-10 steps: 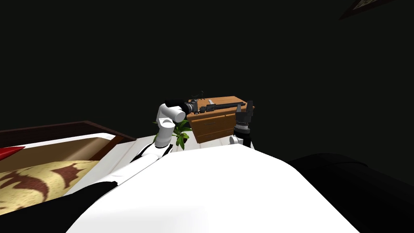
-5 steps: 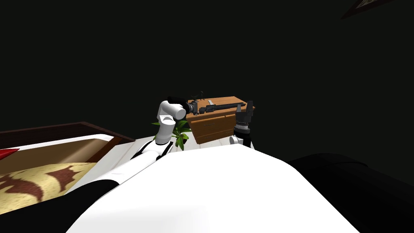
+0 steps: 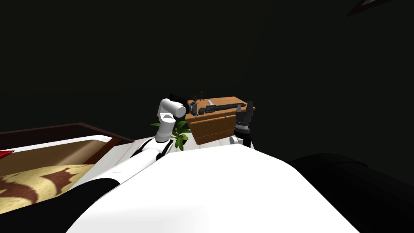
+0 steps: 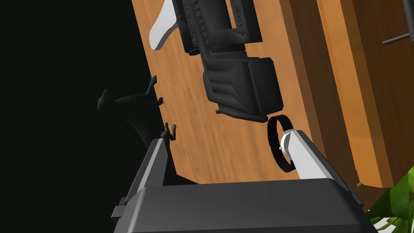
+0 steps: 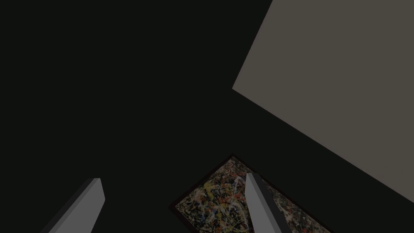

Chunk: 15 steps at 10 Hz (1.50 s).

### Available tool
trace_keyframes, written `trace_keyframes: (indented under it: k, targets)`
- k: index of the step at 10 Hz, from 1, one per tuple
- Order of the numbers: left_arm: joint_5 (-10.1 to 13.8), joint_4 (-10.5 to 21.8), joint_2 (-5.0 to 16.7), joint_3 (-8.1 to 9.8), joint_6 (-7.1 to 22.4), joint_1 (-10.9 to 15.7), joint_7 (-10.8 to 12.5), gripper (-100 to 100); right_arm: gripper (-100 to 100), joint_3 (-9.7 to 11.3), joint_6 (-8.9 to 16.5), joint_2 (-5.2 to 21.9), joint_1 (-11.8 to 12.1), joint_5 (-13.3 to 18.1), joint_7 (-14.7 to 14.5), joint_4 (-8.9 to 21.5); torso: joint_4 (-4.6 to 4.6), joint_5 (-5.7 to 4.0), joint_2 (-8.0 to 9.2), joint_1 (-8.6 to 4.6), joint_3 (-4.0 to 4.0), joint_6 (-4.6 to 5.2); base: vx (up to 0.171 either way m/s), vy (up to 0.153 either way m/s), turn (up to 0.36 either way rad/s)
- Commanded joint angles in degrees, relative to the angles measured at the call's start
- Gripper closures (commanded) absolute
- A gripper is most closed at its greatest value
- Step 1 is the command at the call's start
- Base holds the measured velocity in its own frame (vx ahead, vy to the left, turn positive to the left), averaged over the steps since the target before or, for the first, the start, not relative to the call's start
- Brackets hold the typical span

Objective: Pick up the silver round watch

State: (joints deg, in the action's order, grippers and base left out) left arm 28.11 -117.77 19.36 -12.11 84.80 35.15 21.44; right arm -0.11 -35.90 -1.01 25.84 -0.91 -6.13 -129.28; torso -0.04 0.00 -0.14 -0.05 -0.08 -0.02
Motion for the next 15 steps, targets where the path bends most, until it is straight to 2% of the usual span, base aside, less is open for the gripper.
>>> trace_keyframes:
  k: [1, 2, 4, 5, 6, 9, 15]
  targets:
    - [0.55, 1.01, 0.17, 0.2, 2.81, 0.82, -0.22, -100, 0, 0.0, 0.0, 0.0, 0.0, 0.0, 0.0, 0.0, 0.0, 0.0, 0.0, 0.0, 0.0, 0.0, 0.042, -0.015, -0.005]
    - [1.28, 2.52, 0.36, 0.32, 4.53, 2.12, -0.43, -100, 0, 0.0, 0.0, 0.0, 0.0, 0.0, 0.0, 0.0, -0.01, 0.0, -0.01, 0.0, -0.01, 0.0, 0.056, -0.017, -0.008]
    - [1.28, 2.52, 0.36, 0.32, 6.56, 2.12, -0.43, -100, 0, 0.0, 0.0, 0.0, 0.0, 0.0, 0.0, 0.0, -0.02, 0.0, -0.07, 0.01, -0.04, -0.01, 0.041, -0.008, -0.001]
    - [1.95, 3.98, 0.52, 0.45, 8.73, 3.26, -0.68, -100, 0, 0.0, 0.0, 0.0, 0.0, 0.0, 0.0, 0.0, -0.01, 0.01, 0.01, 0.03, 0.0, -0.01, 0.043, -0.006, -0.007]
    - [1.95, 3.98, 0.52, 0.45, 10.13, 3.26, -0.68, -100, 0, 0.0, 0.0, 0.0, 0.0, 0.0, 0.0, 0.0, 0.0, 0.01, -0.02, 0.03, -0.01, -0.01, 0.047, -0.011, -0.005]
    - [3.11, 6.7, 0.75, 0.66, 15.11, 5.0, -1.23, -100, 0, 0.0, 0.0, 0.0, 0.0, 0.0, 0.0, 0.0, -0.02, -0.01, -0.06, -0.02, -0.04, -0.01, 0.055, -0.02, -0.005]
    - [4.34, 9.98, 0.89, 0.74, 24.43, 6.2, -2.03, -100, 0, 0.0, 0.0, 0.0, 0.0, 0.0, 0.0, 0.0, -0.02, 0.0, -0.03, 0.01, -0.03, -0.01, 0.047, -0.013, -0.003]
